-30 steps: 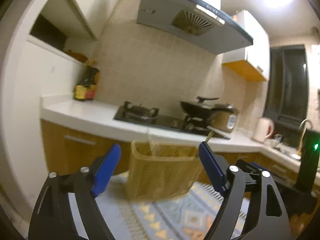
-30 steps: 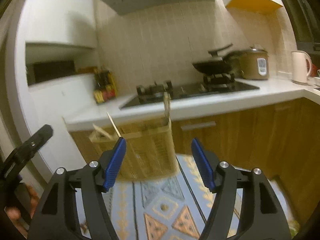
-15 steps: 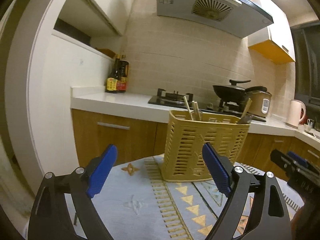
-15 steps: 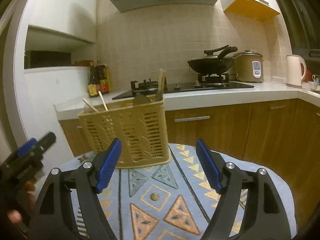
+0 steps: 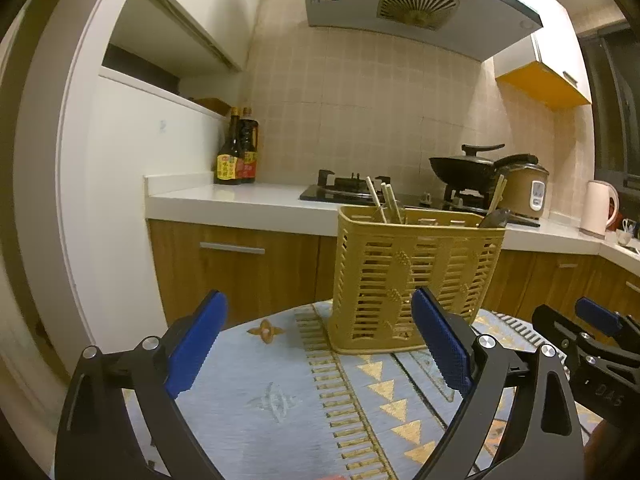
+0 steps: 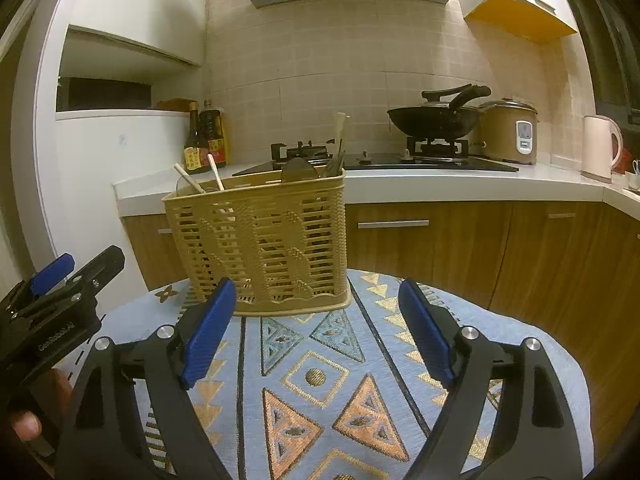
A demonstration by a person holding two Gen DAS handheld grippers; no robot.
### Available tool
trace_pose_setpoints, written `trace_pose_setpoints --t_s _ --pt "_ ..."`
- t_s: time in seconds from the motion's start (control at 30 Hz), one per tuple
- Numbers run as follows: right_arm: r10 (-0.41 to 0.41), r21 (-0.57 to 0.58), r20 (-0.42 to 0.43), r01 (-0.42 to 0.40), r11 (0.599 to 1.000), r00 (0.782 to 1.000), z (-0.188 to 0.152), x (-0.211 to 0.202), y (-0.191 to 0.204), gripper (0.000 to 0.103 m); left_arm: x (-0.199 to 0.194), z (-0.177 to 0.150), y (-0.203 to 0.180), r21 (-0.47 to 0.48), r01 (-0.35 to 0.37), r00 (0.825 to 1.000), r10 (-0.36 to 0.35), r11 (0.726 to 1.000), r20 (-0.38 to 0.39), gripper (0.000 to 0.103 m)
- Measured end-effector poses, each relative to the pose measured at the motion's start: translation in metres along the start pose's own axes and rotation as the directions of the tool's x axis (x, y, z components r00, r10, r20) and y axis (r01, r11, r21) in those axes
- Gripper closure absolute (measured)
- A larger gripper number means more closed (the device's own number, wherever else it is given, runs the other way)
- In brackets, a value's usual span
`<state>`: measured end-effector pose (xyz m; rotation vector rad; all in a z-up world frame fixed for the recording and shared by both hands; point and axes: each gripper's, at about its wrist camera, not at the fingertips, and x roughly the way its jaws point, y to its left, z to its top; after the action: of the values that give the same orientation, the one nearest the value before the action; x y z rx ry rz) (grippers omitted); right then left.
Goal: Organize utensils
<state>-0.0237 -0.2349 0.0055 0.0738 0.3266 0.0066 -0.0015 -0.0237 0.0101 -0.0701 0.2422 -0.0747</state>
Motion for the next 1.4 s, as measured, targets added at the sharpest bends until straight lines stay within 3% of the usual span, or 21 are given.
trace_pose_setpoints --t_s 1.4 --pt "0.013 0.036 -0.022 -0.013 0.999 1.0 -0.0001 0.0041 -0.0073 0.016 0.0031 -0.0028 -0.0057 0.034 0.034 0.999 -0.033 0.999 -0.035 0.009"
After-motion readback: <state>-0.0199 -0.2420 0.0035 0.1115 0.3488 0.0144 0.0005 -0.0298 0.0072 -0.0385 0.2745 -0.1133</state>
